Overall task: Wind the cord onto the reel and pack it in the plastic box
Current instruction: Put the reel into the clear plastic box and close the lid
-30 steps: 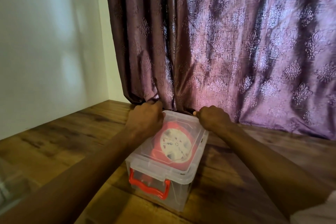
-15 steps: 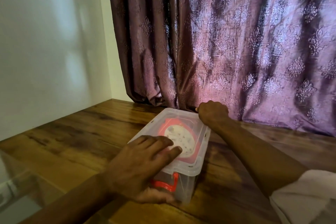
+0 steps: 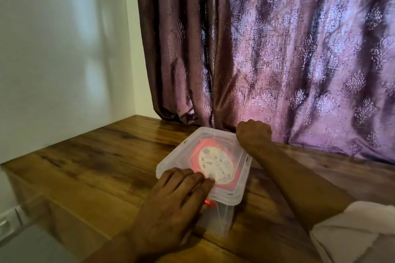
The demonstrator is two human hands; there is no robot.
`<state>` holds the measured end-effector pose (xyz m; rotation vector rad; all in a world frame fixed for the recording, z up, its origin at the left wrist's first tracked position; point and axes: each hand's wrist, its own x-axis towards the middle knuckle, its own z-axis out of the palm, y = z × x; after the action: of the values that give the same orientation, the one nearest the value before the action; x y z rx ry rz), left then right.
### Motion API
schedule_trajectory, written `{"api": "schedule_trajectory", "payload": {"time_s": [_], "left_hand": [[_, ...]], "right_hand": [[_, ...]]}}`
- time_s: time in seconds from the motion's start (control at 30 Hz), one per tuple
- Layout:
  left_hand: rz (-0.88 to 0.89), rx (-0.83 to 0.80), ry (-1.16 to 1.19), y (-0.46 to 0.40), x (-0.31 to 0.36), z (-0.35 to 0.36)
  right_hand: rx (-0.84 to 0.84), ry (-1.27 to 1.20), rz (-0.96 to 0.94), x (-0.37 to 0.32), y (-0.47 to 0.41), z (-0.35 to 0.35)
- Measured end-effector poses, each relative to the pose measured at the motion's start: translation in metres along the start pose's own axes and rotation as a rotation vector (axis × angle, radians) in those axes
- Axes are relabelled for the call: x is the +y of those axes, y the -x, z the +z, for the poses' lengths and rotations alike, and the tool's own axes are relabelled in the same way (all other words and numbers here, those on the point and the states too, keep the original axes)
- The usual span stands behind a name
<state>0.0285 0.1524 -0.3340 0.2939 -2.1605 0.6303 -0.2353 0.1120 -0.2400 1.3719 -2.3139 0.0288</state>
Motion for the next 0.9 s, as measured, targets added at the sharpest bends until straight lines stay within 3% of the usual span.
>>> {"api": "schedule_trajectory", "payload": {"time_s": [0.13, 0.43, 0.7, 0.9], "left_hand": [[-0.096, -0.003, -0.034, -0.012, 0.010, 0.005], [-0.088, 0.154, -0.046, -0.042, 0.002, 0.018], [-0.239, 0.069, 0.147, -0.044, -0.007, 0.014], [-0.348, -0.098, 0.379, -0.037, -0.043, -0.001]], "right_hand": [[-0.001, -0.018, 0.005, 0.000, 0.000, 0.001], [0.019, -0.009, -0.033, 0.001, 0.003, 0.000], [0.021, -0.203, -0.057, 0.007, 0.002, 0.002], [-0.299, -0.434, -0.027, 0.001, -0.003, 0.006]]}}
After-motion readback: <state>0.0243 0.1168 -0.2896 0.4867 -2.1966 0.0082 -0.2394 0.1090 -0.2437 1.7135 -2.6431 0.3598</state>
